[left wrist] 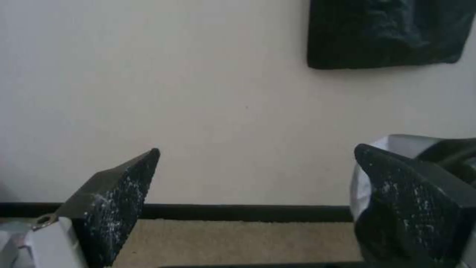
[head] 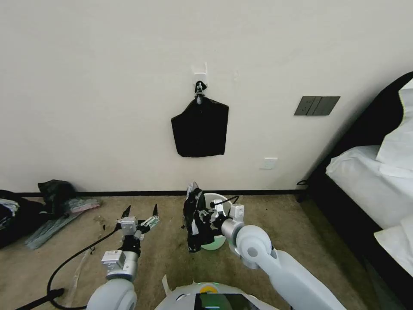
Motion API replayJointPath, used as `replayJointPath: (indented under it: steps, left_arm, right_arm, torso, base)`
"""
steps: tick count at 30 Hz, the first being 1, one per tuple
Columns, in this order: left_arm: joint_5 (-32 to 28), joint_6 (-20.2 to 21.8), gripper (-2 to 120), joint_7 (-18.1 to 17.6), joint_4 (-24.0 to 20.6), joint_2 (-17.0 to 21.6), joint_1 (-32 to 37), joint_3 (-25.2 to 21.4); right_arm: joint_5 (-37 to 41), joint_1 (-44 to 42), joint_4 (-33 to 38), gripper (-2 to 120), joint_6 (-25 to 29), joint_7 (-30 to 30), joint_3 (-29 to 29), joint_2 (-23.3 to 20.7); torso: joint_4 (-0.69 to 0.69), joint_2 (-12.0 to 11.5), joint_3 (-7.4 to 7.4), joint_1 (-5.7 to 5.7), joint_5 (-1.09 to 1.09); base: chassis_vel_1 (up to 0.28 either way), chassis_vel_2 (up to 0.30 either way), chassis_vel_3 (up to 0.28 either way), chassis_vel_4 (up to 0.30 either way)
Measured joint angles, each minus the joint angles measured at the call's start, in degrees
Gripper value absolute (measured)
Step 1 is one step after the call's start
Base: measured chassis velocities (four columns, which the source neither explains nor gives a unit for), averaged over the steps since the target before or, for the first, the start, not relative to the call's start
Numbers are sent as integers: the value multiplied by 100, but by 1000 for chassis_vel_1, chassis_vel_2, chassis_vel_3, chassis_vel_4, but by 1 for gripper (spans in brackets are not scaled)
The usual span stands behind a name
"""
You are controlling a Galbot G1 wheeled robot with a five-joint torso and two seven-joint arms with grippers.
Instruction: Place a trash bag onto the trash bin.
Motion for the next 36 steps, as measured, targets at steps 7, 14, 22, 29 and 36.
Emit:
replayJointPath:
  steps: [7, 14, 22, 29, 36]
  left_arm:
    - [-92, 386, 100, -97, 111, 212, -280, 329]
    - [-969, 1366, 100, -399, 482, 610, -1106, 952]
    - [-2014, 2019, 100, -706, 1019, 802, -2165, 1811]
    - [-2764, 2407, 100, -1102, 1532, 692, -3249, 2411]
    - [-3455, 3079, 100, -1896, 1822, 536, -3764, 2748]
  right_arm:
    - [10, -34, 46, 0, -12, -25, 35, -120]
    - [13, -59, 115, 0, -57, -69, 95, -291]
    - [10, -141, 161, 0, -74, -69, 193, -399]
    - [18, -185, 201, 0, -77, -49, 317, -501]
    - [62, -204, 220, 0, -87, -19, 403, -563]
  torso:
    - [0, 0, 0, 0, 0]
    - [0, 0, 0, 0, 0]
    - [1, 0, 0, 0, 0]
    - [-1, 0, 0, 0, 1]
    - [1, 0, 0, 0, 1]
  base:
    - [0, 0, 0, 0]
    - [0, 0, 0, 0]
    - [0, 0, 0, 0]
    - [0, 0, 0, 0]
    - [0, 0, 0, 0]
